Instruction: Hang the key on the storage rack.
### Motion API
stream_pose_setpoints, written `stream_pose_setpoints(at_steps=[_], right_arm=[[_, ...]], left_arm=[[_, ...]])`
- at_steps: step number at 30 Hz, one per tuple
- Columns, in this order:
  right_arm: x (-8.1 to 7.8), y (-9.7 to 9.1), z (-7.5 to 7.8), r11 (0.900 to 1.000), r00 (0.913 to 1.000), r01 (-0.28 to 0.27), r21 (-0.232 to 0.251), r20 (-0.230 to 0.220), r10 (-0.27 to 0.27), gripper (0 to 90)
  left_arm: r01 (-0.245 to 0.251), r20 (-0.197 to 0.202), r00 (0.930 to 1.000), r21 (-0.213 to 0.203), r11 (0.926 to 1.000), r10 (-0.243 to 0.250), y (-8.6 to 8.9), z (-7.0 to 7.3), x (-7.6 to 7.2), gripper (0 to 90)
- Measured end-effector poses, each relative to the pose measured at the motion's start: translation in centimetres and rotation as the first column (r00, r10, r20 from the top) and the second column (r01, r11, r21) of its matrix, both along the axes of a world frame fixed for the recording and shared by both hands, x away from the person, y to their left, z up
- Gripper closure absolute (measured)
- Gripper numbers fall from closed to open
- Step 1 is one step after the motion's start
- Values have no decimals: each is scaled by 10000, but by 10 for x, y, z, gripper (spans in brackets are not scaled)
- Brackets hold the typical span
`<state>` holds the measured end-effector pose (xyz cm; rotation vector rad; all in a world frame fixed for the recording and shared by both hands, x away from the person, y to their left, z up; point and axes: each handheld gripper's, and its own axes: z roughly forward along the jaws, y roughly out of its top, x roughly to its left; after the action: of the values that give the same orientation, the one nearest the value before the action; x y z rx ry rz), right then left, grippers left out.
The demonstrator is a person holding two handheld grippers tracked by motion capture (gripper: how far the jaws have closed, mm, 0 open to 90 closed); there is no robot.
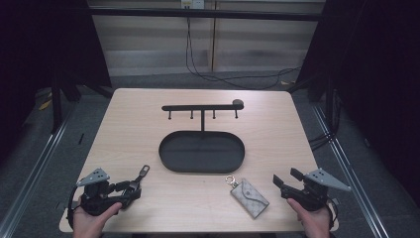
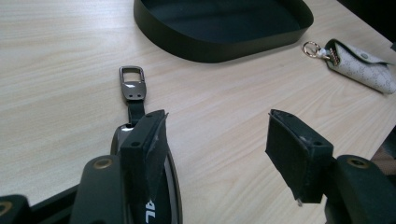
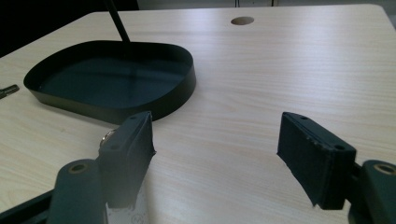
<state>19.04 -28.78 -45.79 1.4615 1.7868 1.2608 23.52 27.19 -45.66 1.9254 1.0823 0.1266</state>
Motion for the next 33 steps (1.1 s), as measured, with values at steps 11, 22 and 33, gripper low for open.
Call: stream_pose_setpoints(at_steps=[11, 22, 33], right_arm=[[1, 2, -1, 9999, 9983, -158, 25, -554, 159, 253], [2, 3, -1, 9996, 9969, -282, -67, -730, 277, 244], [3, 0, -2, 9995, 9962, -240, 216, -834, 257, 242]], left_arm=[[-308, -54, 9995, 415, 9987, 310, 0, 2, 3, 437], [-63, -163, 9998, 664, 9978, 74, -10, 13, 16, 487], [717, -631, 9961, 1865, 9798, -609, -18, 19, 41, 516]])
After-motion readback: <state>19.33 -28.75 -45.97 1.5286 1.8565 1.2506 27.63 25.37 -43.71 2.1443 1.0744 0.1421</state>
